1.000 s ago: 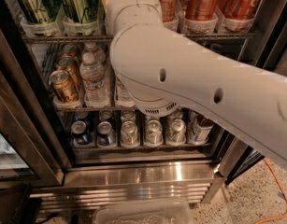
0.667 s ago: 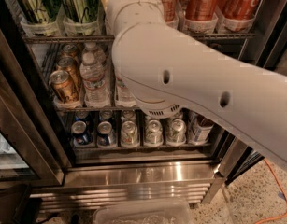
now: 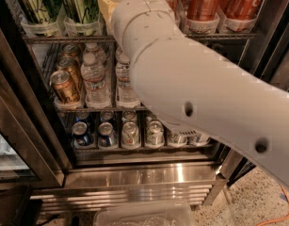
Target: Pick green can from top shelf of fridge
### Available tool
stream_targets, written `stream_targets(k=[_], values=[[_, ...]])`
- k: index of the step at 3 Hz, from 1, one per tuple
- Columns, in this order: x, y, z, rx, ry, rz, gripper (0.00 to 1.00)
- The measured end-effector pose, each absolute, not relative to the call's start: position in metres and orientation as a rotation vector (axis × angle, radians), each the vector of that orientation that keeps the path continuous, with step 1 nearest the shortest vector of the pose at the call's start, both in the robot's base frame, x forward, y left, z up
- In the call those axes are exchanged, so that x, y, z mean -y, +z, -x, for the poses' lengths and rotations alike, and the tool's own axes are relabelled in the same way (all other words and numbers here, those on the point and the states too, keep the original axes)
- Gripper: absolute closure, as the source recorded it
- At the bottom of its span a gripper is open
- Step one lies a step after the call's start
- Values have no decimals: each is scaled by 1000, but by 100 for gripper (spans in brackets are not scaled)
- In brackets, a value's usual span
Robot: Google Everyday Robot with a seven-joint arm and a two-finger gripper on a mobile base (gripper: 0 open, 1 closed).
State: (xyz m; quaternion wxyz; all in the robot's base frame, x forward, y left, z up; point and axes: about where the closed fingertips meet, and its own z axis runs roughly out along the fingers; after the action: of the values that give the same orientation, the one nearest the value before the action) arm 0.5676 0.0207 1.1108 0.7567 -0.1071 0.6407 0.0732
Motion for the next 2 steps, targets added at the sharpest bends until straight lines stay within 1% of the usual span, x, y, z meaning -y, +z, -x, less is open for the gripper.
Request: stream_targets(k=[2], values=[[-4,1081,-533,-1534,252,356,100]])
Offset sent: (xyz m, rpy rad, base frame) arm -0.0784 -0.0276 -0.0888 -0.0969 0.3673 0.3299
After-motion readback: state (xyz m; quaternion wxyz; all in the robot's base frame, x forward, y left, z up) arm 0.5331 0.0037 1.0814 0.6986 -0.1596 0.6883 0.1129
